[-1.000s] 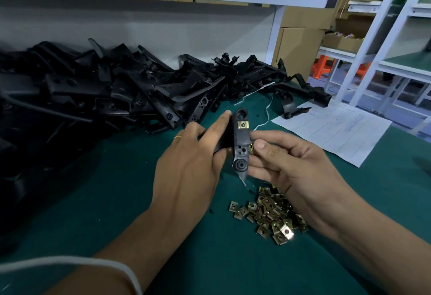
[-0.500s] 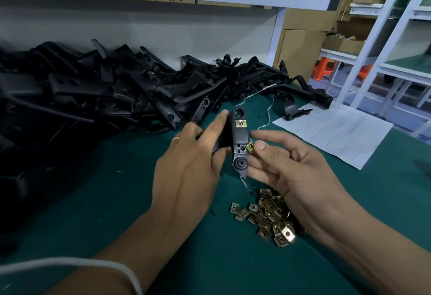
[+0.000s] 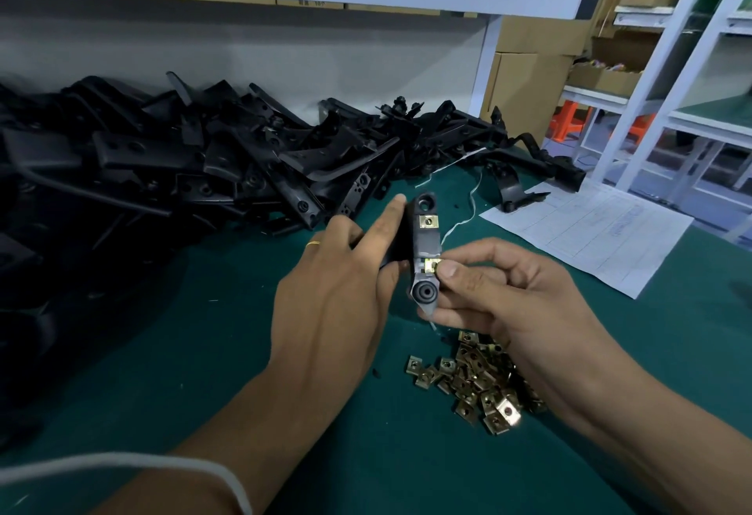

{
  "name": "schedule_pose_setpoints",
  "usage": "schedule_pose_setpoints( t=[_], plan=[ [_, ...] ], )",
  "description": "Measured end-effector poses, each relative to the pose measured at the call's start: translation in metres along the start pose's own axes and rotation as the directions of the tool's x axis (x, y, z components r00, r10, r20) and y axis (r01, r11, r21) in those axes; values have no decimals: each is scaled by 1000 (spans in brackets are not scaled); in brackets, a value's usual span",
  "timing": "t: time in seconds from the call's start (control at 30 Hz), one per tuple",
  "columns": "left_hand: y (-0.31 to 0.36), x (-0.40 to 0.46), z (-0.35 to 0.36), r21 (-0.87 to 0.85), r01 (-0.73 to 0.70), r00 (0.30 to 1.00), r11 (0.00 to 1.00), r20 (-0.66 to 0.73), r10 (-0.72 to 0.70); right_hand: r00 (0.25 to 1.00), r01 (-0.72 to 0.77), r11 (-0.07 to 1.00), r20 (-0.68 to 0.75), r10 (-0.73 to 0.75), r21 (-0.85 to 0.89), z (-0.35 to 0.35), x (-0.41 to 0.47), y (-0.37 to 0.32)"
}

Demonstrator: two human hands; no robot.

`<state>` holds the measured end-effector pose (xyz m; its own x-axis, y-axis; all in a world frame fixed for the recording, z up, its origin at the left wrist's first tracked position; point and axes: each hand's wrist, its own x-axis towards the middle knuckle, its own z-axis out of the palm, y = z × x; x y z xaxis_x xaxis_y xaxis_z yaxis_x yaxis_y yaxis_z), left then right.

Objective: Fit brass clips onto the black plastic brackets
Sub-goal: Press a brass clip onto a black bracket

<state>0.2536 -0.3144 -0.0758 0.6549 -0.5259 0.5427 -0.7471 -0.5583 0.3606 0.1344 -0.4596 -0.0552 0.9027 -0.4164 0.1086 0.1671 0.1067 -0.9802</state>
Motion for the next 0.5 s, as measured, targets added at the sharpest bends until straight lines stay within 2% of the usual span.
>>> schedule_pose_setpoints(
  t=[0.1,0.23,0.37,0.5],
  plan=[
    [-1,0,-2,-65,-35,999,997,32,38,994,-66,998,85,66,0,-5,1,-7],
    [-1,-1,-6,-205,-153,983,967,67,170,954,-173,985,249,168,1,-15,1,-16],
    [2,-2,-11,-308,-244,955,920,89,284,939,-195,981,288,187,-2,-17,1,-13],
    [1,0,-7,-245,-209,975,947,24,221,948,-138,990,290,133,-2,-16,6,-14]
  ],
)
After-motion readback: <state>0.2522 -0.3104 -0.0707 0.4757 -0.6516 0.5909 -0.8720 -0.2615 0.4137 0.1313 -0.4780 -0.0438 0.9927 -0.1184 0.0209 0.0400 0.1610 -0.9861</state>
